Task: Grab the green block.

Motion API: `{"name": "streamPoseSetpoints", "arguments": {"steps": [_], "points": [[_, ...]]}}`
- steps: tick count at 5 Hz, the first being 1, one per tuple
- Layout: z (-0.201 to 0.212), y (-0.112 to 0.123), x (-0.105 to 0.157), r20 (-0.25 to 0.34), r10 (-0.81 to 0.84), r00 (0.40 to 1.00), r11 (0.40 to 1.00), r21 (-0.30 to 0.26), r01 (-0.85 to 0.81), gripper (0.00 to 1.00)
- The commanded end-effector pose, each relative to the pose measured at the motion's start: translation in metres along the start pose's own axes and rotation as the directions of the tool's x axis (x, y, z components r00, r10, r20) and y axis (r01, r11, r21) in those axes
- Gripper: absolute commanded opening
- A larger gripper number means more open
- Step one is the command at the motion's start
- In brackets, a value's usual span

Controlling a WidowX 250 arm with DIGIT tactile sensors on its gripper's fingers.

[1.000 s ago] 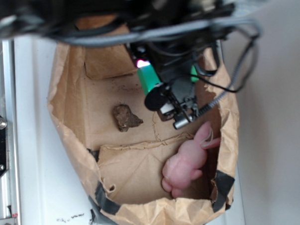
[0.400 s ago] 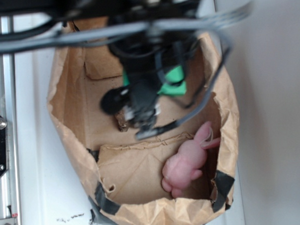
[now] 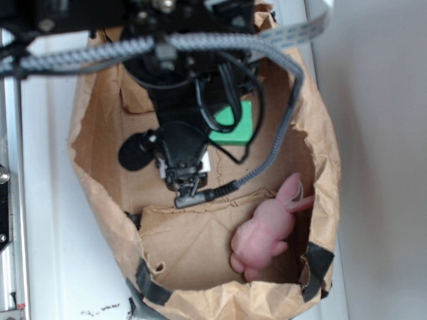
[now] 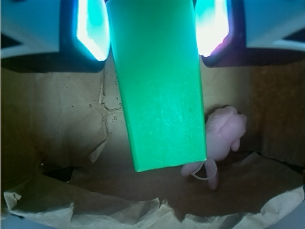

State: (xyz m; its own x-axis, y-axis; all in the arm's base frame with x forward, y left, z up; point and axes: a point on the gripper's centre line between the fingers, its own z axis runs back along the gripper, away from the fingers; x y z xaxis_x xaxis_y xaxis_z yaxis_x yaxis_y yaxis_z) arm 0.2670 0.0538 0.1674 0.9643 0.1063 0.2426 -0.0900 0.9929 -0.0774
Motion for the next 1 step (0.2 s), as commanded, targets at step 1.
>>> {"name": "streamPoseSetpoints", "arguments": {"steps": [1], "points": [[0.0036,-0.0005,0.0135,0.13,0.027,0.991,0.999,0.02,-0.03,0.0]]}}
